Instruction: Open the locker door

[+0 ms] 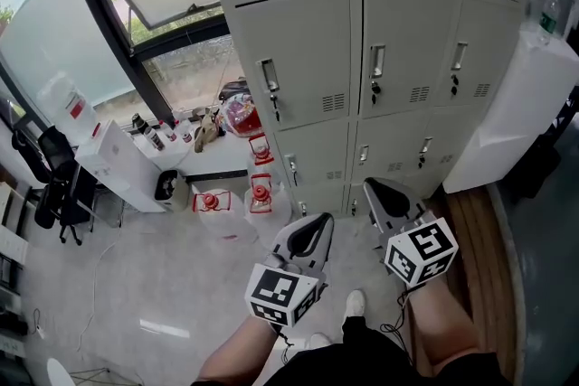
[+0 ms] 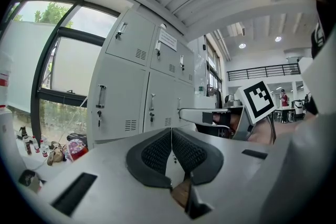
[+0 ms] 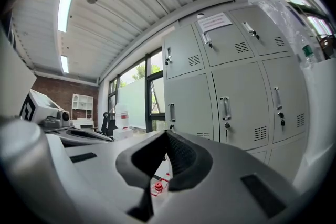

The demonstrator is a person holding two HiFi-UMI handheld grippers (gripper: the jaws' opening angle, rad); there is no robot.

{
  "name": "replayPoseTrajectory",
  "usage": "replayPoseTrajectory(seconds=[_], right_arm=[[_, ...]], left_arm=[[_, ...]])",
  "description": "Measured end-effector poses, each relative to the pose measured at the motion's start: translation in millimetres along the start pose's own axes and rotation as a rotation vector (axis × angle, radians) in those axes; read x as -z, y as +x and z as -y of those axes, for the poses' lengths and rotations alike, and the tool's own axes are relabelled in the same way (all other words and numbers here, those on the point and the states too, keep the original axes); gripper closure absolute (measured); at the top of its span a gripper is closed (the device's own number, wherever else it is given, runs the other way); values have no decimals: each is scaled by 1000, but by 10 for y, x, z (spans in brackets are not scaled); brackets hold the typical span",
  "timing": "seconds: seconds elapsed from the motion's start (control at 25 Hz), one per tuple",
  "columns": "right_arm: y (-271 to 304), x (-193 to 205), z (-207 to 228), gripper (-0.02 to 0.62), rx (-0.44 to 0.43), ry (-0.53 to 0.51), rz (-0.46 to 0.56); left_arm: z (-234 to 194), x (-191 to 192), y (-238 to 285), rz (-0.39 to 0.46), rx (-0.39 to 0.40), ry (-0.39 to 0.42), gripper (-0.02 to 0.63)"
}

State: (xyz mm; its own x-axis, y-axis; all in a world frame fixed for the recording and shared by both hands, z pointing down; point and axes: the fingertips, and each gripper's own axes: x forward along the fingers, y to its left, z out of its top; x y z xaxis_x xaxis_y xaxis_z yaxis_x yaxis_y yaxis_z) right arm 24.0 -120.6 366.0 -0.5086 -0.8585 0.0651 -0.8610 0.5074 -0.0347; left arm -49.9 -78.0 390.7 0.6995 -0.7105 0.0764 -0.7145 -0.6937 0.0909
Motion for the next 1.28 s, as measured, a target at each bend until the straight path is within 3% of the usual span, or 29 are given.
replayPoseTrajectory(seconds=[0.64, 1.28], right_arm=[[531, -72, 898, 541, 3, -3, -18], [956, -112, 1544, 541, -31, 17, -14]], left_arm=[[-182, -91, 948, -2, 10, -12, 589], [-355, -228, 1586, 8, -47, 1, 589]])
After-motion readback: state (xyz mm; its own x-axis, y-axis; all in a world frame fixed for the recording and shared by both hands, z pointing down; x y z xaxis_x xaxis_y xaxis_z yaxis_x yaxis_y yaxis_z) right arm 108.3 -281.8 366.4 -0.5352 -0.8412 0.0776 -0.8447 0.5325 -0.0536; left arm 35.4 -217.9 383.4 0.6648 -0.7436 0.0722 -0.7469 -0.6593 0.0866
